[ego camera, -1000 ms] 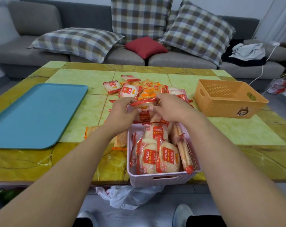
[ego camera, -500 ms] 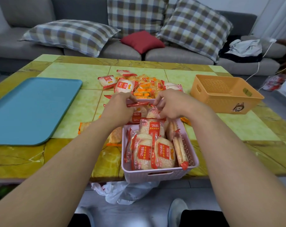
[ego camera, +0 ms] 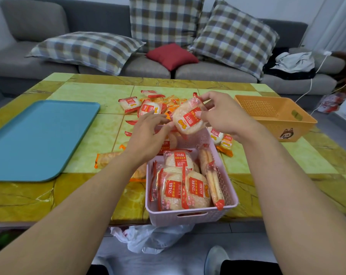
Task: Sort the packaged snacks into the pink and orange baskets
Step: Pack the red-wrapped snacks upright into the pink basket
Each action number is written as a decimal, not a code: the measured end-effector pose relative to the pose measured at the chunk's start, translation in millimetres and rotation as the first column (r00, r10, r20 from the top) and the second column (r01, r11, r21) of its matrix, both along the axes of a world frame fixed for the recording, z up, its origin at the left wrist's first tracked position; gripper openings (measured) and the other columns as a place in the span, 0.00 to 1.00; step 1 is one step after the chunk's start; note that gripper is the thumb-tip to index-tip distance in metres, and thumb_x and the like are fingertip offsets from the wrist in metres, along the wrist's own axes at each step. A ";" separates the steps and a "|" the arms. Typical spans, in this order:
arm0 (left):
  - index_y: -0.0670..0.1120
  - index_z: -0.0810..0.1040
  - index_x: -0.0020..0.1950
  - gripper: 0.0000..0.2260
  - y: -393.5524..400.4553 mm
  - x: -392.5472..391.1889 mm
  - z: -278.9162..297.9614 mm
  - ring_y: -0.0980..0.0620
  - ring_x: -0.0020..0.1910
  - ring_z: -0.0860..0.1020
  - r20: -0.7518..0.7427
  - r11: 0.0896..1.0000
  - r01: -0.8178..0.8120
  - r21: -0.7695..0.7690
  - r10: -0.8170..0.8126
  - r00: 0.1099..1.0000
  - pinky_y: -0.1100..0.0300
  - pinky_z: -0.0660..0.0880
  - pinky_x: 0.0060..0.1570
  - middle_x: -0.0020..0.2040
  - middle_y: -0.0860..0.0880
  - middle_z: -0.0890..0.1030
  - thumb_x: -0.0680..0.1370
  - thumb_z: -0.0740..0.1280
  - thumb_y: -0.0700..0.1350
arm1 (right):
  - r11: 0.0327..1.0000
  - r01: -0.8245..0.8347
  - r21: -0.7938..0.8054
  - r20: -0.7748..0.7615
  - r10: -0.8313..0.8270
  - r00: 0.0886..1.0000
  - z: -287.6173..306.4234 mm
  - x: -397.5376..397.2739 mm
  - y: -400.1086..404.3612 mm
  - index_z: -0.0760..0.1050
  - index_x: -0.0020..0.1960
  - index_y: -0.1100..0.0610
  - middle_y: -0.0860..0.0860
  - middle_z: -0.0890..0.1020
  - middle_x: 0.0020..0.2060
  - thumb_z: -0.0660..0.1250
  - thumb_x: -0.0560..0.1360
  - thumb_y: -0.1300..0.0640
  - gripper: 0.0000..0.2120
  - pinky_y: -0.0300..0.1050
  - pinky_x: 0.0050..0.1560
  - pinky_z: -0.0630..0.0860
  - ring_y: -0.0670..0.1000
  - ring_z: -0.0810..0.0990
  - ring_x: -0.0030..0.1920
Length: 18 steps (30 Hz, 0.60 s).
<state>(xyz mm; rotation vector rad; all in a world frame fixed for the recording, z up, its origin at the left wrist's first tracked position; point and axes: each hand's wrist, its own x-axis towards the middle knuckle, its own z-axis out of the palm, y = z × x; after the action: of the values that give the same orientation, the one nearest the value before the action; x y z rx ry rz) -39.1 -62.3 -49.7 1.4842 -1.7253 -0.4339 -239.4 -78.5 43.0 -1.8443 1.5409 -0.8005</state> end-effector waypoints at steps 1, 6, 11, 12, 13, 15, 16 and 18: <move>0.51 0.82 0.60 0.18 0.7 -0.3 -0.6 0.53 0.72 0.69 -0.063 0.999 0.036 0.034 -0.034 0.997 0.50 0.67 0.71 0.67 0.52 0.77 0.81 0.63 0.60 | 1.000 -0.004 0.014 0.022 0.003 1.000 -1.6 0.0 -1.1 0.76 0.59 0.52 0.50 0.82 0.46 0.71 0.77 0.63 0.13 0.56 0.53 0.81 0.54 0.83 0.47; 0.57 0.79 0.53 0.08 1.8 -1.1 -3.8 0.51 0.59 0.80 -0.196 0.994 0.097 0.044 -0.086 0.977 0.40 0.81 0.51 0.61 0.55 0.76 0.78 0.70 0.58 | 0.995 -0.047 0.092 -0.098 0.056 0.994 -11.3 -0.9 -4.4 0.73 0.53 0.50 0.51 0.82 0.48 0.76 0.73 0.61 0.15 0.55 0.53 0.79 0.54 0.82 0.49; 0.53 0.80 0.51 0.08 1.2 -4.1 1.3 0.52 0.71 0.70 -0.157 0.991 0.123 -0.044 -0.128 0.979 0.51 0.76 0.65 0.66 0.55 0.74 0.75 0.76 0.46 | 0.995 -0.087 0.042 -0.318 0.096 0.943 -5.6 -1.1 6.5 0.73 0.66 0.46 0.44 0.78 0.55 0.81 0.68 0.52 0.30 0.48 0.53 0.76 0.49 0.79 0.54; 0.53 0.81 0.50 0.08 0.7 -4.3 1.3 0.52 0.73 0.68 -0.127 0.992 0.116 -0.045 -0.121 0.985 0.49 0.75 0.66 0.65 0.56 0.74 0.74 0.77 0.46 | 0.996 -0.092 -0.006 -0.337 0.085 0.938 -4.8 0.7 7.6 0.73 0.67 0.45 0.44 0.78 0.56 0.81 0.68 0.51 0.30 0.48 0.55 0.76 0.49 0.78 0.55; 0.53 0.81 0.50 0.08 1.4 -5.2 1.1 0.53 0.73 0.67 -0.100 0.994 0.105 -0.043 -0.108 0.989 0.47 0.72 0.68 0.65 0.57 0.75 0.73 0.77 0.47 | 0.994 -0.106 -0.041 -0.337 0.086 0.938 -4.9 3.0 9.1 0.75 0.66 0.45 0.43 0.79 0.56 0.81 0.68 0.52 0.29 0.48 0.56 0.76 0.48 0.78 0.55; 0.52 0.82 0.51 0.09 2.7 -8.3 0.4 0.54 0.72 0.66 -0.060 0.995 0.091 -0.047 -0.094 0.994 0.46 0.66 0.71 0.65 0.56 0.76 0.73 0.77 0.48 | 0.986 -0.158 -0.044 -0.318 0.136 0.938 -7.4 7.4 10.5 0.77 0.63 0.45 0.42 0.80 0.53 0.81 0.68 0.55 0.26 0.47 0.53 0.77 0.46 0.79 0.52; 0.52 0.83 0.52 0.09 2.6 -9.4 0.5 0.54 0.72 0.65 -0.052 0.995 0.090 -0.046 -0.092 0.994 0.46 0.65 0.72 0.66 0.56 0.76 0.73 0.77 0.49 | 0.981 -0.193 -0.025 -0.327 0.174 0.929 -10.0 9.7 11.1 0.78 0.62 0.46 0.42 0.81 0.51 0.81 0.68 0.55 0.24 0.45 0.51 0.77 0.44 0.80 0.49; 0.52 0.83 0.53 0.10 1.9 -10.9 0.7 0.53 0.73 0.65 -0.041 0.995 0.094 -0.039 -0.096 0.995 0.45 0.63 0.73 0.68 0.55 0.76 0.73 0.77 0.50 | 0.973 -0.231 0.000 -0.356 0.216 0.909 -18.2 13.7 10.2 0.79 0.57 0.47 0.41 0.81 0.46 0.80 0.69 0.57 0.20 0.43 0.49 0.77 0.40 0.79 0.43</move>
<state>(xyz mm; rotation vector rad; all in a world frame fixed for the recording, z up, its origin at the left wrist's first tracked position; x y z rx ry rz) -50.0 -60.4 -48.9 1.3616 -1.7663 -0.4778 -225.7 -68.3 24.8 -2.2417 1.4881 -0.4110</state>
